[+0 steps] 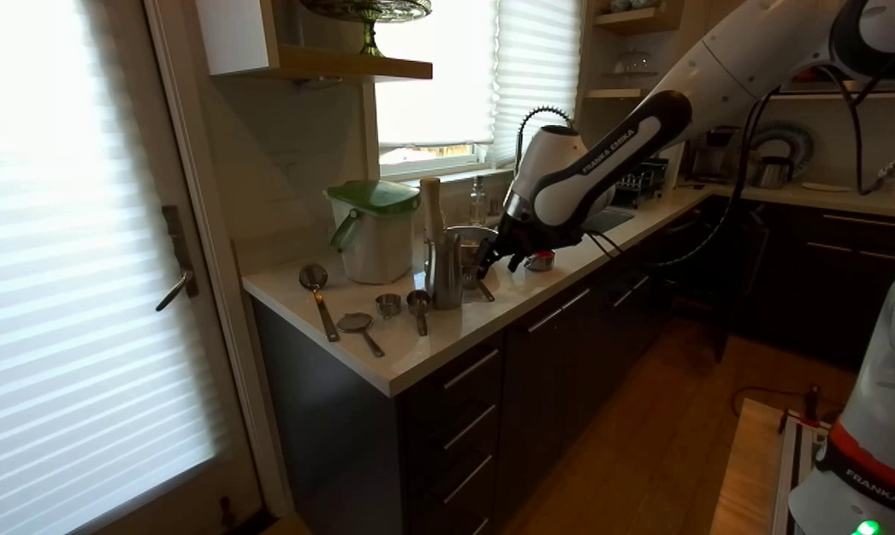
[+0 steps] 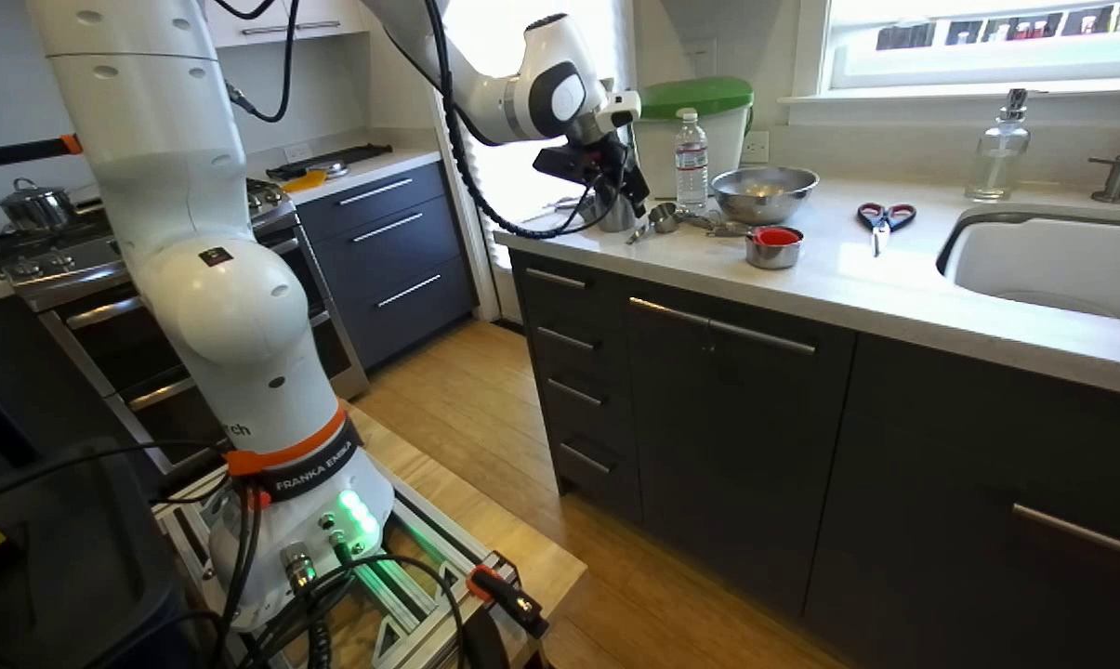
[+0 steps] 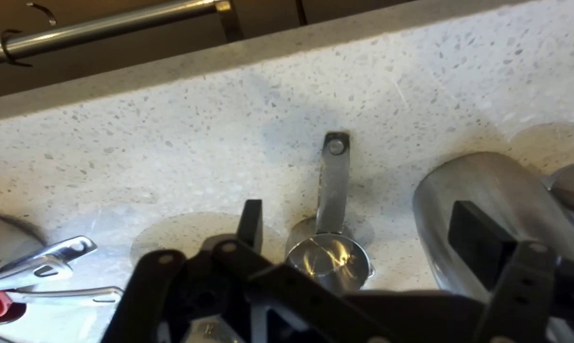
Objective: Pick up the silver measuring spoon to the right of the silver cup and put it in the far right silver measuring cup on the kitchen counter
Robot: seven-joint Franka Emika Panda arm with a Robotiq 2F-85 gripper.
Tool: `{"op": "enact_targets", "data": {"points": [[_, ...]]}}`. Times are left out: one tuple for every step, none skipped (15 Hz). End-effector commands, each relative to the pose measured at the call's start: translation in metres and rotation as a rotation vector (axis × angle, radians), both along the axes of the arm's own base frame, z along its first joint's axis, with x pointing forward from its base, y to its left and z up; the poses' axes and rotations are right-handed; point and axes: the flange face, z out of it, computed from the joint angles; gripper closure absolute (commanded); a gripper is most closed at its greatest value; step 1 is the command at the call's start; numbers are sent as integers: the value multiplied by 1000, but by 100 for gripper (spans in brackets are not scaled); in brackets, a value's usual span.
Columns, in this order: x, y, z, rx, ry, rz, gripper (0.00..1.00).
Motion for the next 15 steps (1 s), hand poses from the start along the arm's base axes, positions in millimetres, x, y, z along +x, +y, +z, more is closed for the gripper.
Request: {"op": "enact_targets", "data": {"points": [[14,0,-19,2,-1,0,0],[16,-1,-23,0,0,0,4],[19,-2,-27,-4,1,1,19],[21,-3,-30,-5,-2,-2,28],[24,-5,-32,-10,-7,-6,30],[26,-6,-35,-13,-11,-7,38],[29,-8,-37,-13,-17,-10,44],[31,-9,-39,-14,-18,-12,47],[32,-9,-41,-12,-21,-12,48],[34,-9,-42,-12,-24,-12,50],[36,-9,-44,-12,-26,-13,47],[37,-9,-45,-13,-28,-13,46],[39,-9,-47,-14,-29,-14,46],[40,-8,-49,-12,-27,-14,43],[41,-8,-50,-13,-27,-14,44]]}}
